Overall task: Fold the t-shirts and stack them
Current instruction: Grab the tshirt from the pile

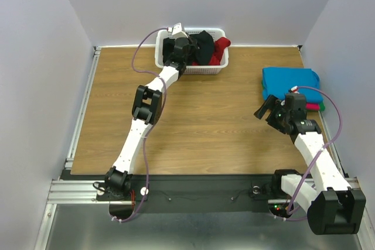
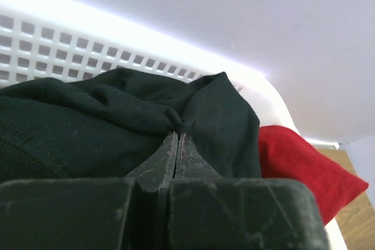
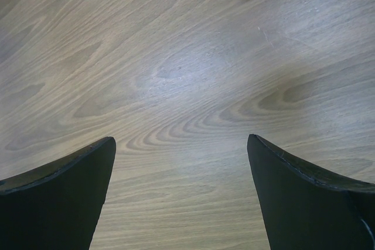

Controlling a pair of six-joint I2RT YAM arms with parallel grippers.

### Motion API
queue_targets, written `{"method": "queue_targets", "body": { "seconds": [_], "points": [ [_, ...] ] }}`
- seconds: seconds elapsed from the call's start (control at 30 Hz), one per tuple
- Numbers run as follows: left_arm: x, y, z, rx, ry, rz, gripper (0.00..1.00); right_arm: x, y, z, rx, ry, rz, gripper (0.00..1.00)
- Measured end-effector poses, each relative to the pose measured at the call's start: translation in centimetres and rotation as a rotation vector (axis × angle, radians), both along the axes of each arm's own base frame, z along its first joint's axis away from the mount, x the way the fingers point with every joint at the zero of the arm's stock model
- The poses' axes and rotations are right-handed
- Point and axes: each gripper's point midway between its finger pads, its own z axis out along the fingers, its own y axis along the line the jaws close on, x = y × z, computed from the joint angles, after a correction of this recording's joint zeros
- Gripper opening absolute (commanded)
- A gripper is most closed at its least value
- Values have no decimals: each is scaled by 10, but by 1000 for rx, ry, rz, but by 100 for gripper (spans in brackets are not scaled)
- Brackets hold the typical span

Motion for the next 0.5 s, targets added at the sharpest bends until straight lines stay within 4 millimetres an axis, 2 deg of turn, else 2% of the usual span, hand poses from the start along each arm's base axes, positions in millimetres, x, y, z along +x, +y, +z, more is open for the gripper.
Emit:
{"method": "queue_targets", "body": {
  "seconds": [0.13, 0.23, 0.33, 0.4, 0.43, 0.47, 0.5],
  "points": [
    [-9, -2, -6, 27, 11, -33, 0, 0, -1, 0, -5, 1, -5, 100],
    [-17, -3, 9, 44, 7, -56, 0, 0, -1, 0, -5, 1, -5, 100],
    [-30, -4, 64, 37, -53, -86, 0, 0, -1, 0, -5, 0, -5, 100],
    [-42, -5, 116, 22, -119, -111, 0, 0, -1, -1, -5, -1, -5, 100],
    [-53, -4, 156, 6, -173, -124, 0, -1, -1, -2, -5, 0, -5, 100],
    [-60, -3, 179, -2, -205, -133, 0, -1, -1, -2, -5, 1, -5, 100],
    [-74, 0, 219, -18, -263, -145, 0, -1, -1, -2, -5, 0, -5, 100]
  ]
}}
